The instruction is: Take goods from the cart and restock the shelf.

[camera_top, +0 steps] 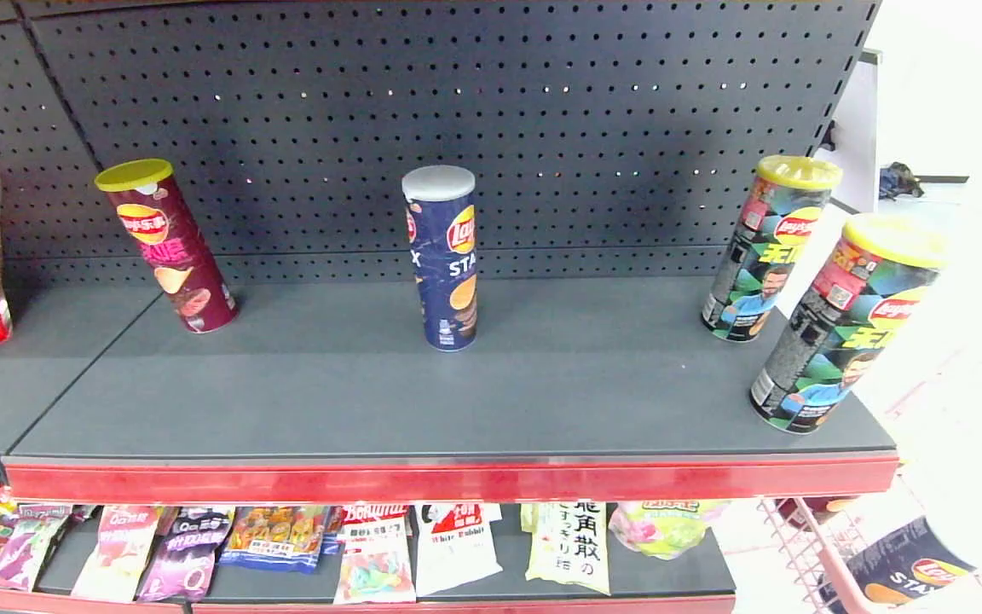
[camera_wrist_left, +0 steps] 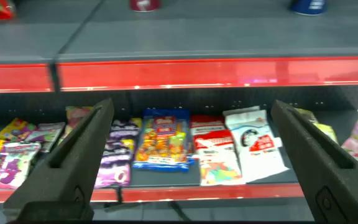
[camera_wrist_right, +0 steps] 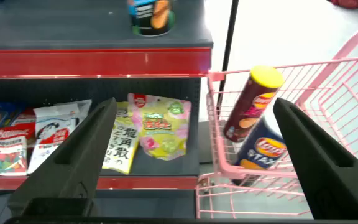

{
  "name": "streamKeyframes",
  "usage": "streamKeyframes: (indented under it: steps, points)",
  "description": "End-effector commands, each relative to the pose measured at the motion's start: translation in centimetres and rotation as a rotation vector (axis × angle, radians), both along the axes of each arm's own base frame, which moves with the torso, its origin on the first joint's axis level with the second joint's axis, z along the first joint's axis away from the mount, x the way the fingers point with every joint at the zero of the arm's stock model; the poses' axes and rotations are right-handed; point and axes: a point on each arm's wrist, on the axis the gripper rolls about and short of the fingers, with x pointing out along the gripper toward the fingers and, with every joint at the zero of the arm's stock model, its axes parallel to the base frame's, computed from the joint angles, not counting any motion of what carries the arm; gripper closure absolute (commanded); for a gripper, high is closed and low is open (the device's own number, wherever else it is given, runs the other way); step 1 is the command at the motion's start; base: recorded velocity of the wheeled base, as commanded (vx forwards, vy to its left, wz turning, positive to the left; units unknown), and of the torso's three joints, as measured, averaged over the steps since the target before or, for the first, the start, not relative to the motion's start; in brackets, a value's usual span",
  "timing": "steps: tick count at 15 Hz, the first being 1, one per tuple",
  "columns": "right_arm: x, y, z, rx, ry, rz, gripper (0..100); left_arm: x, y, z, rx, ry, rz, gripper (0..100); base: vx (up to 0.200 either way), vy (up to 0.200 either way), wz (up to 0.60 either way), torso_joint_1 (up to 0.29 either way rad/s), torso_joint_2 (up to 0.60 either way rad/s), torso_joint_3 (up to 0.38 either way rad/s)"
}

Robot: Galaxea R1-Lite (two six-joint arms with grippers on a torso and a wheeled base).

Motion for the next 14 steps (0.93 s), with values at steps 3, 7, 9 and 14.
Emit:
streamKeyframes:
  steps: [3, 7, 9, 14]
  points:
    - [0.0, 0.01, 0.0, 0.0, 0.0, 0.003, 0, 0.01, 0.0, 0.0, 0.0, 0.001, -0.001, 0, 0.0, -0.2, 0.0, 0.002, 0.0, 0.002]
    - [0.0, 0.01, 0.0, 0.0, 0.0, 0.003, 0, 0.01, 0.0, 0.0, -0.003, 0.001, 0.001, 0, 0.0, -0.15, 0.0, 0.002, 0.0, 0.001]
    - [0.0, 0.0, 0.0, 0.0, 0.0, 0.002, 0, 0.01, 0.0, 0.0, -0.005, 0.001, 0.001, 0, 0.0, 0.0, 0.0, 0.0, 0.0, 0.0]
    - [0.0, 0.0, 0.0, 0.001, 0.0, 0.002, 0, 0.01, 0.0, -0.01, -0.006, 0.002, 0.001, 0, 0.0, 0.0, -0.12, 0.0, 0.0, 0.0]
